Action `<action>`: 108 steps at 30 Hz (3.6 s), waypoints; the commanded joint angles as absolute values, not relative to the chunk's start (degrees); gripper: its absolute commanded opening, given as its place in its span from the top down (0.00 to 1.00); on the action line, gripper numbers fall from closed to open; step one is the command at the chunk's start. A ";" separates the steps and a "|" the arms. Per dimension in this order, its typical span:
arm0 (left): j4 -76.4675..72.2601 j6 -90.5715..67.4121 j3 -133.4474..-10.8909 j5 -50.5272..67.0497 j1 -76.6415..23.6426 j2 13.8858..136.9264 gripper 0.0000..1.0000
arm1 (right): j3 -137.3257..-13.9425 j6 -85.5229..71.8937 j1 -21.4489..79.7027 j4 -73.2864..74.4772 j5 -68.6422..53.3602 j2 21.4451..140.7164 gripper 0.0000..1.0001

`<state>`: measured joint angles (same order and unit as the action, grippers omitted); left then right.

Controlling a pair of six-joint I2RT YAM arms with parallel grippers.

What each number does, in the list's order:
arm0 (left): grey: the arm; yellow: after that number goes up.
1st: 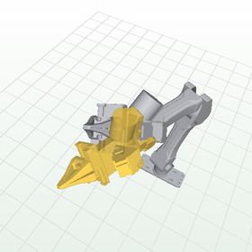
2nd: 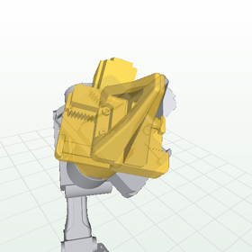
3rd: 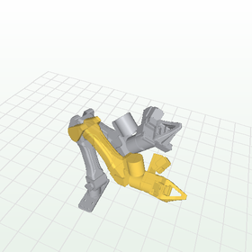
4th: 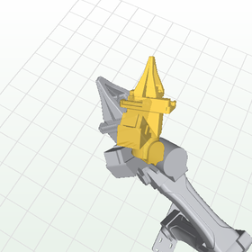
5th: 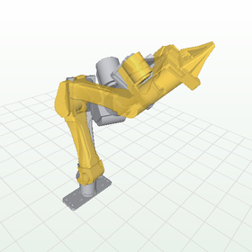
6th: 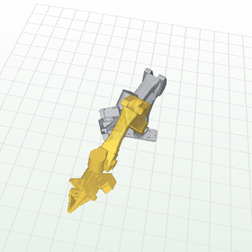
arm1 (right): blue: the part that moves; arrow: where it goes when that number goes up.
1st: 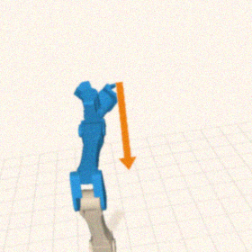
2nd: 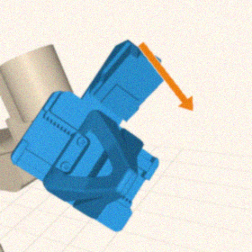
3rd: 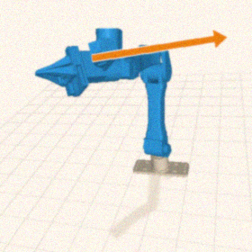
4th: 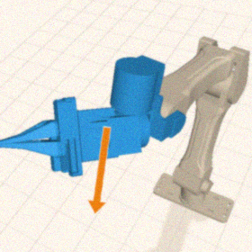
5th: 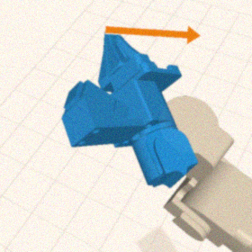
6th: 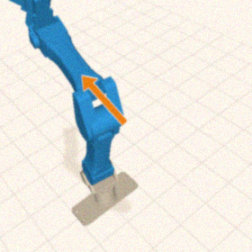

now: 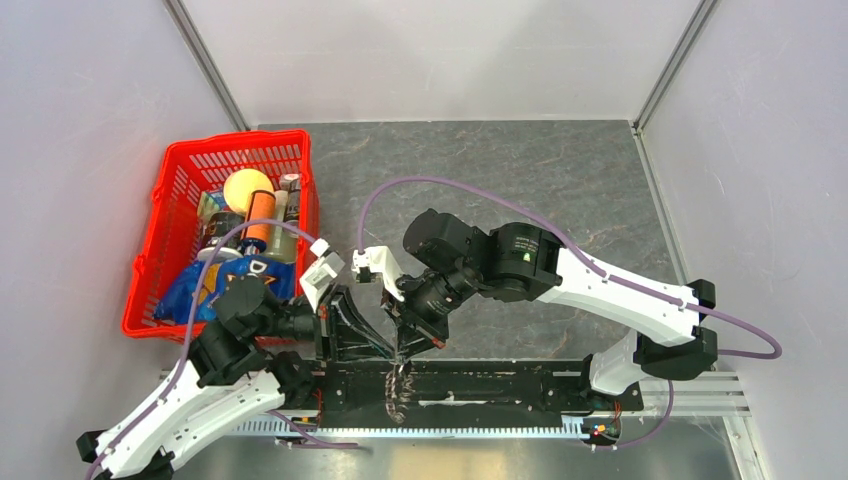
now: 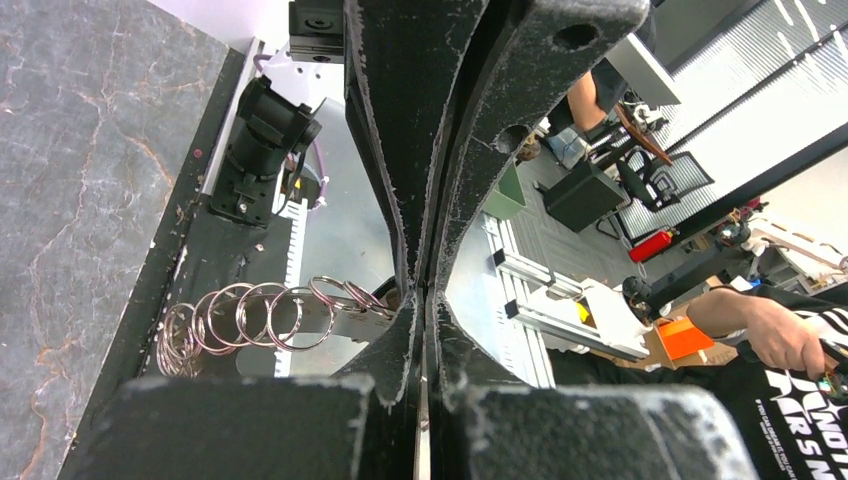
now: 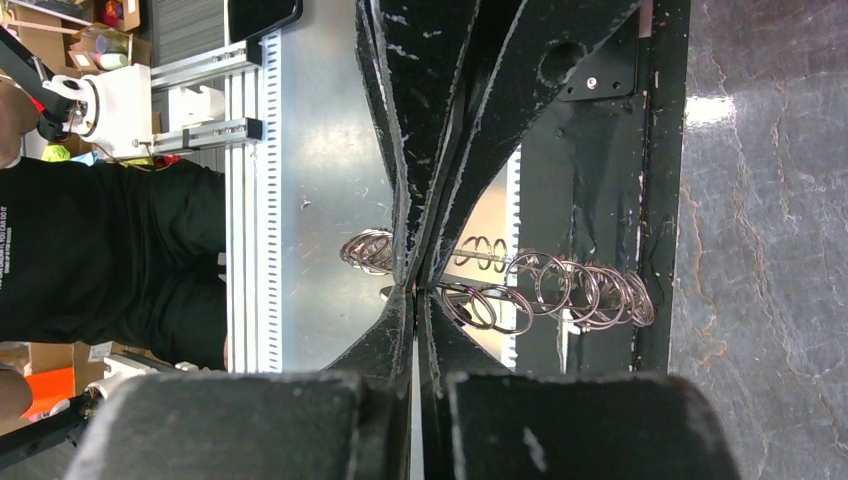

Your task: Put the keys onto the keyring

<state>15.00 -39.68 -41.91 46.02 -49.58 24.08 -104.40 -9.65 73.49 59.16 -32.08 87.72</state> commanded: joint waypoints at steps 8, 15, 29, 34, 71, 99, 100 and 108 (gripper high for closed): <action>11.51 -36.70 -41.62 45.85 -49.58 19.65 0.98 | -106.55 -11.34 71.90 50.98 -28.45 85.78 0.93; 10.10 -35.95 -42.58 42.61 -49.61 19.35 0.98 | -104.69 -12.67 71.54 48.18 -27.82 81.92 0.71; -6.37 -38.37 -43.73 39.96 -49.64 21.03 0.98 | -98.60 -10.78 71.54 43.71 -23.76 72.29 0.52; -13.60 -39.11 -43.29 38.10 -49.57 21.53 0.98 | -97.53 -6.49 71.54 41.94 -22.06 70.52 0.51; -29.67 -40.97 -40.27 33.45 -49.61 25.38 0.98 | -112.65 -0.44 71.54 42.45 -27.82 78.28 0.63; -29.69 -40.69 -40.37 33.05 -49.58 25.63 0.98 | -111.23 -1.67 71.53 42.98 -28.87 76.60 0.90; -29.67 -40.70 -40.35 33.05 -49.57 25.58 0.98 | -111.15 -1.76 71.54 42.98 -28.83 76.55 0.87; -29.63 -40.83 -40.61 33.21 -49.64 25.76 0.98 | -110.66 -1.97 71.54 42.93 -28.07 75.76 0.77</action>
